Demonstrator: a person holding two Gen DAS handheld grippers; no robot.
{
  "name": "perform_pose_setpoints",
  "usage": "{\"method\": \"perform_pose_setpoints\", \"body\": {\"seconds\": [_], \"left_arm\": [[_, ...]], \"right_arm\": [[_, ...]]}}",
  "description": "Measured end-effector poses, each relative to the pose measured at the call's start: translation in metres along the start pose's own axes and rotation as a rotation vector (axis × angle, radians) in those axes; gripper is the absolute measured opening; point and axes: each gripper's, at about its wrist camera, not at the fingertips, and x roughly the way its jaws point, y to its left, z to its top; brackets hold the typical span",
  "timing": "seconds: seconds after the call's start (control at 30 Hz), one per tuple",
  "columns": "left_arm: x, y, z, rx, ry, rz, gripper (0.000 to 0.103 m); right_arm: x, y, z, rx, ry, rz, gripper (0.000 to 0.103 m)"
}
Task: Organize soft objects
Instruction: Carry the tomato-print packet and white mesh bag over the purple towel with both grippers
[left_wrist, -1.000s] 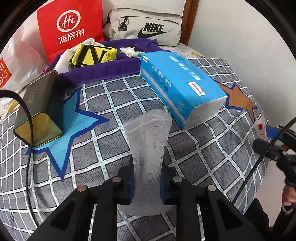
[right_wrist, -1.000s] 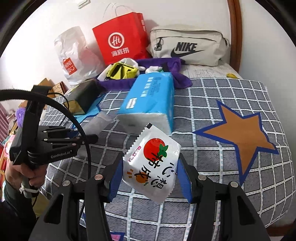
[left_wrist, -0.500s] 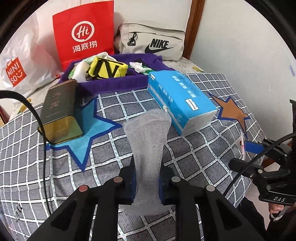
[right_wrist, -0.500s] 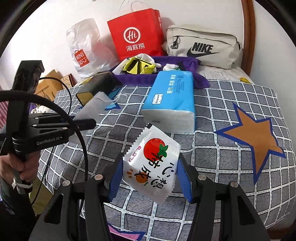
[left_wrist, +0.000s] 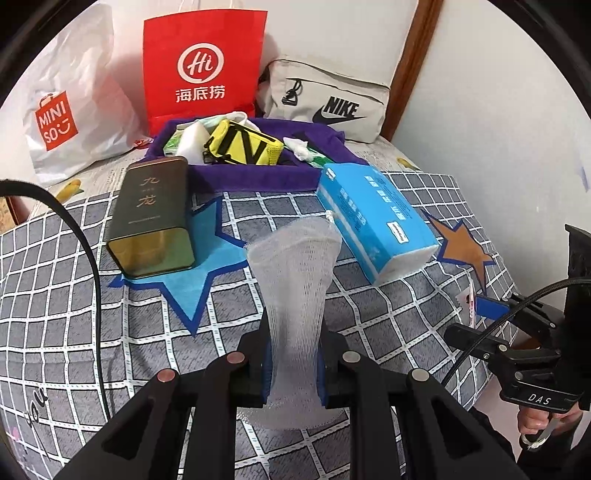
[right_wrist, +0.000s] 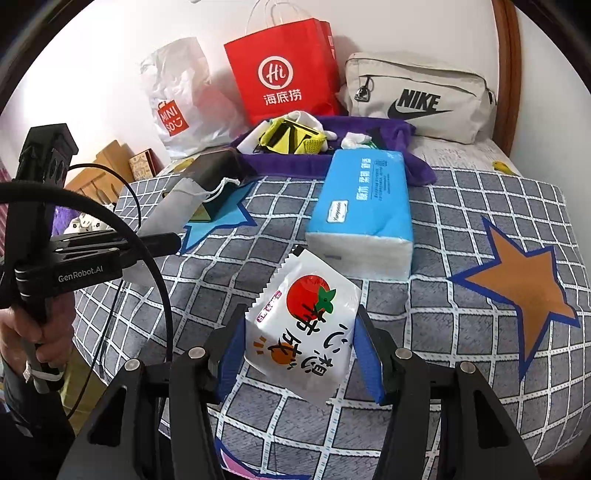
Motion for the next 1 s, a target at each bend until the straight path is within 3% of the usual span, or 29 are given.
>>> {"method": "perform_pose_setpoints", "body": {"seconds": [0.7, 1.0], "left_arm": [[-0.003, 0.025, 0.018, -0.057, -0.021, -0.024, 0.017], [-0.012, 0.041, 0.051, -0.042, -0.069, 0.013, 0.017]], "right_arm": [[0.008, 0.021, 0.038, -0.058, -0.024, 0.069, 0.055], [0.009, 0.016, 0.084, -0.091, -0.100, 0.061, 0.055]]}}
